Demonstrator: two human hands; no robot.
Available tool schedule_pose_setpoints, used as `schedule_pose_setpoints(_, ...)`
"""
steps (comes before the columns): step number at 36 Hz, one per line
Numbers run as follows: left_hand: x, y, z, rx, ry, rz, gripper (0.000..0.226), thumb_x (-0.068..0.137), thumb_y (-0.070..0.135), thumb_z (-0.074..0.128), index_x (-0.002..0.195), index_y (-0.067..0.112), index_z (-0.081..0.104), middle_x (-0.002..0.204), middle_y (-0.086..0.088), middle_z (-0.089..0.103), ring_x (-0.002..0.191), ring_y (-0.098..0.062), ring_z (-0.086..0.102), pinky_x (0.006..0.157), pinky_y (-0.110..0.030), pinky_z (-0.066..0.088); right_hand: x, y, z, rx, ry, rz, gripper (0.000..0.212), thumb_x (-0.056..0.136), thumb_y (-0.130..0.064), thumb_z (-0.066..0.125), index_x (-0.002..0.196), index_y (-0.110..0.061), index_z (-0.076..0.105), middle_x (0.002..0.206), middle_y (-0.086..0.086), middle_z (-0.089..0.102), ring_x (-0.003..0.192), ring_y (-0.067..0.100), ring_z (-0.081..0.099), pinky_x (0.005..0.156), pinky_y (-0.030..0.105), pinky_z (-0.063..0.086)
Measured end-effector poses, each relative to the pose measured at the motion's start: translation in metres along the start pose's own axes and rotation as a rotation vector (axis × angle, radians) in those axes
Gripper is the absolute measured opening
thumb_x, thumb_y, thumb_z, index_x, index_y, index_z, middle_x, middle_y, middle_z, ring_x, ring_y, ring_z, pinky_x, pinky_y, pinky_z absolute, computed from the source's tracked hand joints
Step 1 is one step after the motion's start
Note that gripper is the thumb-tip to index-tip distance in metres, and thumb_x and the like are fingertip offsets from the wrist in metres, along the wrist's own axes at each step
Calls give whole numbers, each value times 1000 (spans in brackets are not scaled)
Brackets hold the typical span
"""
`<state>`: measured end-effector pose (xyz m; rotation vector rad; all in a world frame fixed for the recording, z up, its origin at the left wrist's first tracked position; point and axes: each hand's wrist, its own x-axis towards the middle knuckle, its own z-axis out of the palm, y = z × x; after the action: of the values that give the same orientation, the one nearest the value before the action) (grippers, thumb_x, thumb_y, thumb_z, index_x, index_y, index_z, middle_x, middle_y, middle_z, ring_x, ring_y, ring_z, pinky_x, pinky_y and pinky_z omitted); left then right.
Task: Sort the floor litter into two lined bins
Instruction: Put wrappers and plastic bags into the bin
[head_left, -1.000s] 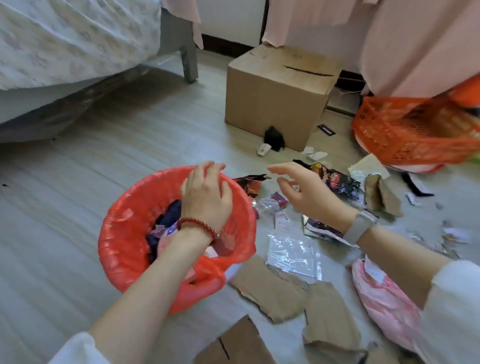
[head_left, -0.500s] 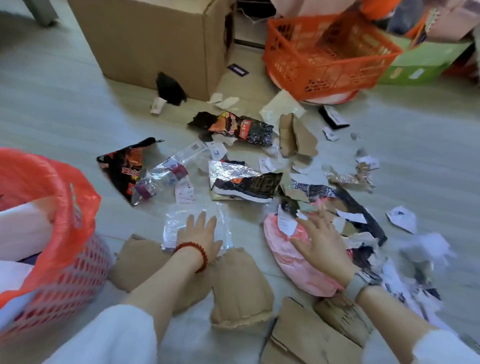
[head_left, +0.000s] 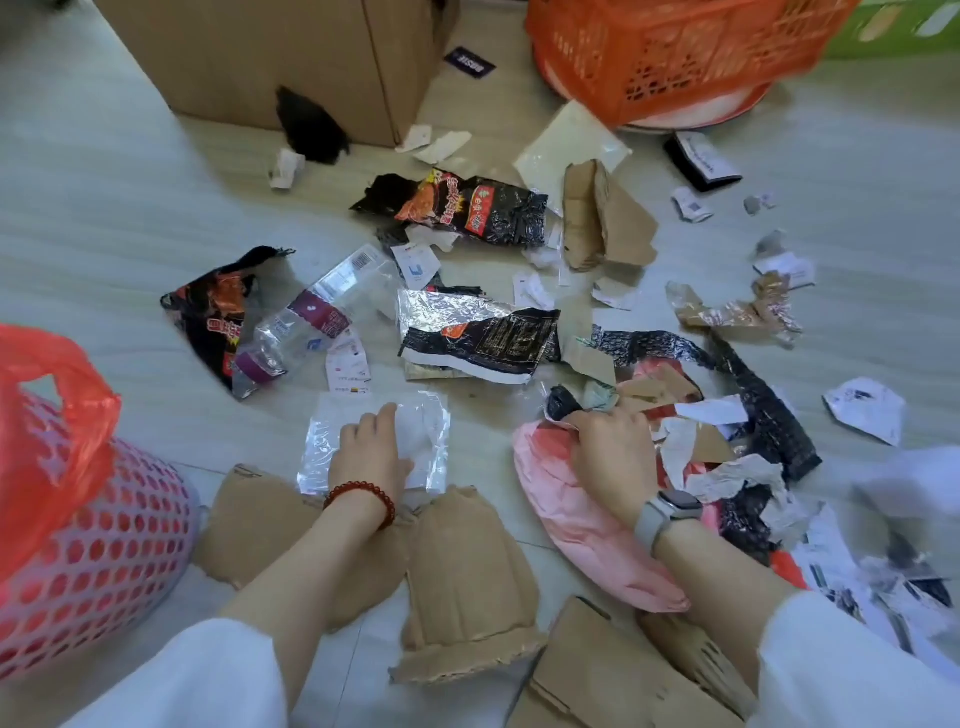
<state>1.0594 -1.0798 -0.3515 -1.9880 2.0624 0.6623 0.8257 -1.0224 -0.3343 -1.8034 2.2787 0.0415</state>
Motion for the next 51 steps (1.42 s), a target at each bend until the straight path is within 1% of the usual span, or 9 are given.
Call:
schedule_pose_setpoints(4, 1, -4, 2, 59, 0, 18, 53, 89, 27, 54, 137, 20, 33, 136, -6, 37, 123, -27, 34, 93, -38, 39, -12, -3, -5, 185, 33, -80, 16, 86, -11, 50, 93, -15, 64, 83, 10, 65, 89, 26, 57, 73, 35, 27)
schedule_pose_setpoints(9, 6, -4, -2, 147, -31, 108, 40, 87, 24, 56, 126, 25, 44, 148, -7, 22, 135, -29, 20, 105, -44, 29, -32, -4, -12, 659, -27, -116, 22, 86, 3, 44, 90, -14, 58, 75, 5, 58, 66, 22, 53, 63, 31, 36)
schedule_pose_setpoints(12, 14, -5, -5, 159, -138, 126, 28, 88, 21, 56, 114, 26, 46, 157, -2, -5, 143, -30, -8, 114, -55, 8, -38, -1, -17, 669, 28, -73, 45, 80, 15, 41, 118, -5, 55, 106, 14, 62, 93, 27, 56, 74, 25, 35)
schedule_pose_setpoints(17, 21, -6, -10, 121, -136, 169, 43, 82, 23, 63, 119, 24, 43, 151, 2, 17, 142, -25, 9, 112, -54, 15, -38, 2, -21, 625, 174, -34, 69, 70, 22, 32, 132, -5, 41, 131, 19, 46, 119, 33, 43, 93, 35, 37)
schedule_pose_setpoints(21, 23, -10, -7, 207, -65, 234, 70, 81, 29, 63, 140, 26, 26, 143, -1, 30, 131, -28, 27, 104, -42, 31, -26, 4, -27, 409, 264, 61, 51, 91, -27, 35, 138, -9, 32, 112, 16, 48, 102, 31, 45, 79, 38, 37)
schedule_pose_setpoints(26, 24, -15, 0, 220, -39, 293, 43, 87, 25, 55, 128, 27, 41, 127, -1, 48, 118, -25, 39, 93, -35, 38, -5, 15, -14, 22, -61, 211, 76, 76, -60, 56, 138, -27, 27, 126, 14, 36, 116, 33, 35, 89, 48, 38)
schedule_pose_setpoints(43, 13, 2, -27, -385, 362, 631, 37, 80, 1, 41, 105, 2, 67, 81, -9, 38, 66, -24, 43, 57, -33, 42, -41, 49, -37, 152, 315, -34, 23, 76, 0, 65, 99, 0, 61, 118, 15, 57, 101, 36, 50, 80, 40, 49)
schedule_pose_setpoints(47, 8, 34, -44, -367, 396, 762, 31, 82, -8, 46, 102, 6, 67, 82, -15, 43, 61, -26, 46, 48, -31, 44, -46, 51, -74, 539, 477, 55, 15, 84, -10, 58, 96, -3, 63, 103, 2, 58, 94, 11, 53, 78, 5, 33)
schedule_pose_setpoints(51, -5, 57, -41, -205, 267, 744, 45, 82, -6, 47, 112, 26, 40, 99, -18, 48, 64, -33, 52, 46, -36, 44, -43, 65, -89, 1074, 521, 341, 10, 80, -15, 66, 88, -17, 60, 82, -4, 61, 70, -5, 56, 69, 11, 43)
